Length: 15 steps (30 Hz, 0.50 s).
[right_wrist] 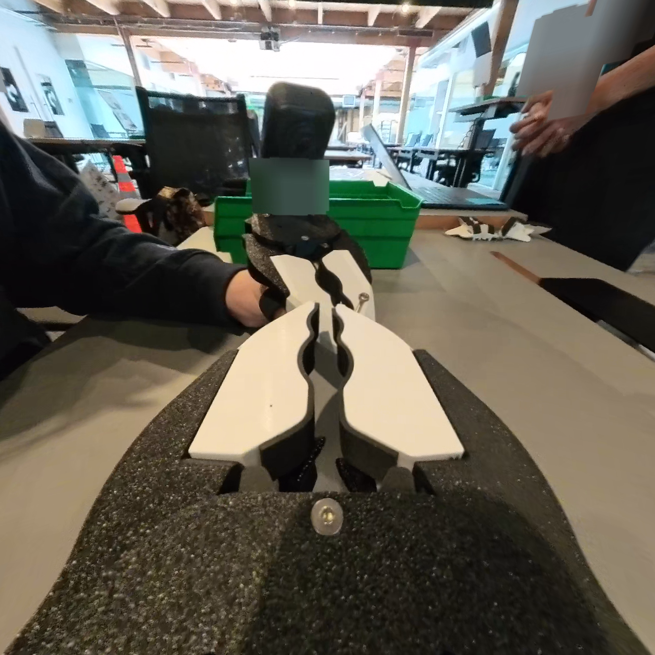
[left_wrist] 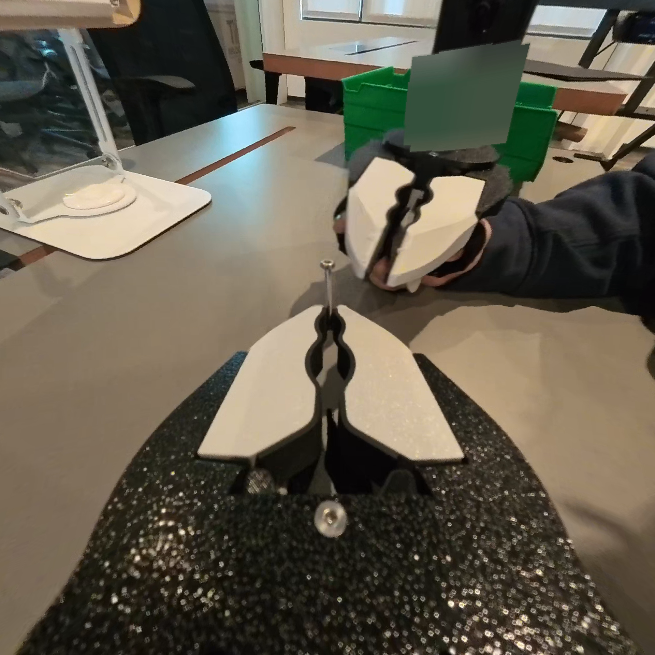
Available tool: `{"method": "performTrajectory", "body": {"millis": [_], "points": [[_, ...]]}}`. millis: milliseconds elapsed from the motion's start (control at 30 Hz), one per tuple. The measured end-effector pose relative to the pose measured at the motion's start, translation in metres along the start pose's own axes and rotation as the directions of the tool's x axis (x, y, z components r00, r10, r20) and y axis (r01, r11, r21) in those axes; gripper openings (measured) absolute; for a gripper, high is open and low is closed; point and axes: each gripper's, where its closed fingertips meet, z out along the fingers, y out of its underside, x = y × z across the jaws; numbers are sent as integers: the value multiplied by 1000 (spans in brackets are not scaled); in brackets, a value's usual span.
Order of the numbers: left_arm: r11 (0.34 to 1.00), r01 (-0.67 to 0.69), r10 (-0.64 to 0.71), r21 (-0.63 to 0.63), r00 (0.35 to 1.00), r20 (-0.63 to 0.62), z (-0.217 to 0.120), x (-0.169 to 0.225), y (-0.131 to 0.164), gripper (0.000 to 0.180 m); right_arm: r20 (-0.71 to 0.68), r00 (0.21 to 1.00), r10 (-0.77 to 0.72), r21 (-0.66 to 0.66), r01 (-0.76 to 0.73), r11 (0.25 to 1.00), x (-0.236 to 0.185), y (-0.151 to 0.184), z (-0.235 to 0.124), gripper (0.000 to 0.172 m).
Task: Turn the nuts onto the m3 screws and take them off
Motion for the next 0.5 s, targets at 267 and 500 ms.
{"method": "performTrajectory", "body": {"millis": [267,500], "points": [[1000,8,-8,4,1000,-4,0,0,-1,2,19,1000,5,-12,-5,1000,0,1,5,8],[1000,5,-5,2,1000,-3,0,0,0,2,-44,999,10,-8,-10,1000,12,1,8,28]]}}
